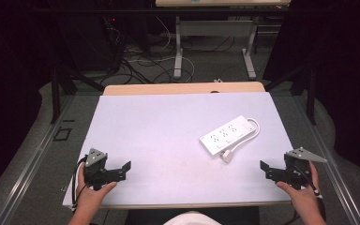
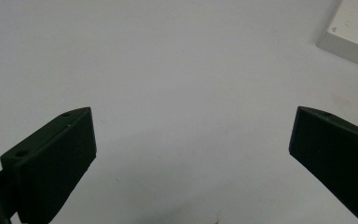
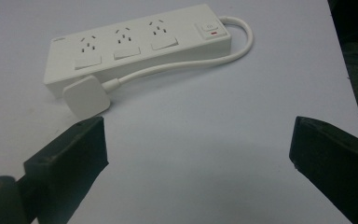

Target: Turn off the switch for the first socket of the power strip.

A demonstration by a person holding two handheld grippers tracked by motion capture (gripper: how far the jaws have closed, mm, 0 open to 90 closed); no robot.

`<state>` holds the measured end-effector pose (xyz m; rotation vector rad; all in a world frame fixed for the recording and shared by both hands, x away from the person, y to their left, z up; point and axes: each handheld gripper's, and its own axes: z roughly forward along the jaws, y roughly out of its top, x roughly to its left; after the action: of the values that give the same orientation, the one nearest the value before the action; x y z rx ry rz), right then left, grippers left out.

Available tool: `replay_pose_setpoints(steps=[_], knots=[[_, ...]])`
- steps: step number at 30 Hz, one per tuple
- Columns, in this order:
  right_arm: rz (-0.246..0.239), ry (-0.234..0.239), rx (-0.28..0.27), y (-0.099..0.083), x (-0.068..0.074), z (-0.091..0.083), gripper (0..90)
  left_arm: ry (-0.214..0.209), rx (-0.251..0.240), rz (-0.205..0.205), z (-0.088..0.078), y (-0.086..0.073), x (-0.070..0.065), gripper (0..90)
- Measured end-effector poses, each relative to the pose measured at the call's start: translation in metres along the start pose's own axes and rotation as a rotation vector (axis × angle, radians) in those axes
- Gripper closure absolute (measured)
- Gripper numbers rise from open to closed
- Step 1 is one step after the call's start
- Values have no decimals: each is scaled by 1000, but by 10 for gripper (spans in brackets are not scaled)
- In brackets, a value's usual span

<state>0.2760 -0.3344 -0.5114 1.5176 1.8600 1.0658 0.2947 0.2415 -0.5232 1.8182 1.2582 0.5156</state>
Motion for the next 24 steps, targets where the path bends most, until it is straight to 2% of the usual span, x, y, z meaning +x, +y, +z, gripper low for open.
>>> replay_pose_setpoints(steps=[3,4,8,9,10,12,13,17,20,24], knots=[[9,-16,0,-3,-3,3,37,1,0,0,0,0,0,2],[-5,-15,7,-4,-6,3,38,1,0,0,0,0,0,2],[16,-33,0,-7,-8,6,40,-1,0,-3,0,0,0,2],[20,-26,12,-7,-9,6,40,-1,0,-2,0,0,0,2],[26,-39,-3,-8,-9,7,42,0,-4,-3,0,0,0,2],[30,-28,10,-9,-11,7,44,0,-5,-1,0,0,1,2],[32,-40,-3,-10,-12,9,47,0,-5,-1,0,0,1,2],[54,-36,30,-12,-15,11,52,-1,-2,0,0,0,1,2],[63,-53,24,-13,-18,13,55,-1,-5,-1,0,0,1,2],[69,-49,45,-15,-22,14,56,-2,-5,0,0,0,1,2]])
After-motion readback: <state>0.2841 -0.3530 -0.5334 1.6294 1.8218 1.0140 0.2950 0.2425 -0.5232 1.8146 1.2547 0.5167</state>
